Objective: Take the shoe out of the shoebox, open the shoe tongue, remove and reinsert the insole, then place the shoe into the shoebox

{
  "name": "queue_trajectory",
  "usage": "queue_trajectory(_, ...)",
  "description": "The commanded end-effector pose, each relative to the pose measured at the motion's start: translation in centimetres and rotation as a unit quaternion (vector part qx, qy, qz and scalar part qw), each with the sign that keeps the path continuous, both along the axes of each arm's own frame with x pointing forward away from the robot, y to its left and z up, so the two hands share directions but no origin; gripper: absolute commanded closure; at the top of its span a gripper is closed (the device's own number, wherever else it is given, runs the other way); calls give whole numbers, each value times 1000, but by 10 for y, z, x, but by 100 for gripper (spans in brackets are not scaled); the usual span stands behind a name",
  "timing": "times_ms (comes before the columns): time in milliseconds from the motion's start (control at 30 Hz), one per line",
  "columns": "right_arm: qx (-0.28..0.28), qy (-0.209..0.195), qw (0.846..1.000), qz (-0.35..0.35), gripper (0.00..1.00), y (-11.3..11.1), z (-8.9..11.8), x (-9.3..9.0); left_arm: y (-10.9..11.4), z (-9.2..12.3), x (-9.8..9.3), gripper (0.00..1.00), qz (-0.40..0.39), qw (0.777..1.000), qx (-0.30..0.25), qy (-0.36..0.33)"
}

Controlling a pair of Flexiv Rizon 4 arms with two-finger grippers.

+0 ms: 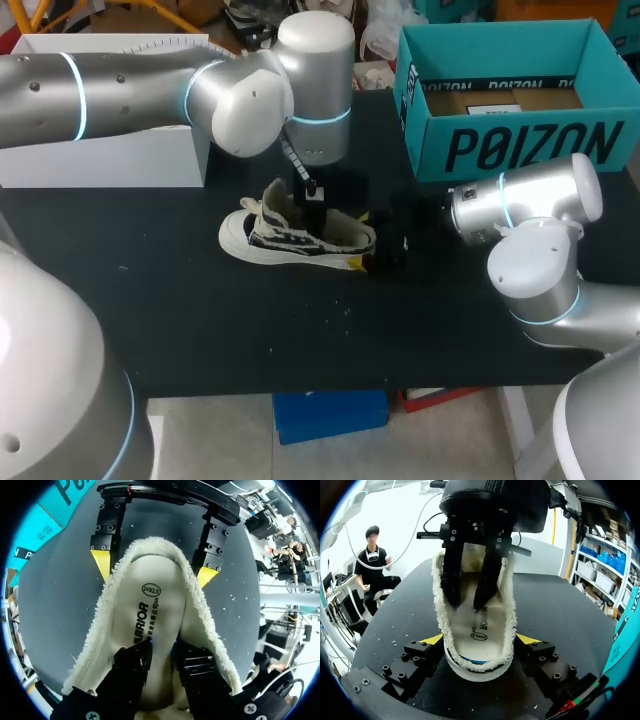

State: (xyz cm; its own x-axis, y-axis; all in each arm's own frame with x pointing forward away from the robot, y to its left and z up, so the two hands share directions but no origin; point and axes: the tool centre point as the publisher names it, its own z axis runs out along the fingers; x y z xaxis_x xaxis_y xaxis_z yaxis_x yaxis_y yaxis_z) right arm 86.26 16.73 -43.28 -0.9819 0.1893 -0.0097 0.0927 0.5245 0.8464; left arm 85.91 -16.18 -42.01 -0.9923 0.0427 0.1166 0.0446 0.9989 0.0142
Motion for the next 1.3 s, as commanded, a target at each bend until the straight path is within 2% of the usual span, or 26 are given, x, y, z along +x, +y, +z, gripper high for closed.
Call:
queue_trajectory(33, -1, 1, 1000, -1, 100, 0, -1, 1, 8, -7, -3, 70, 0, 996, 5, -86)
queue_trajectory(200, -1, 1, 1000, -1, 100, 0, -1, 1, 11, -8, 3, 68, 6, 990, 21, -138)
queue_trajectory(300, -1, 1, 1000, -1, 100, 0, -1, 1, 10, -11, 6, 67, 14, 983, 51, -175)
queue_trajectory(567, -1, 1, 1000, -1, 100, 0, -1, 1, 13, -18, 14, 71, 32, 969, 56, -237)
queue_trajectory(1067, -1, 1, 1000, -1, 100, 0, -1, 1, 25, -14, 26, 73, 51, 952, -6, -303)
queue_trajectory(1300, -1, 1, 1000, -1, 100, 0, -1, 1, 19, -19, 33, 74, 40, 955, -13, -295)
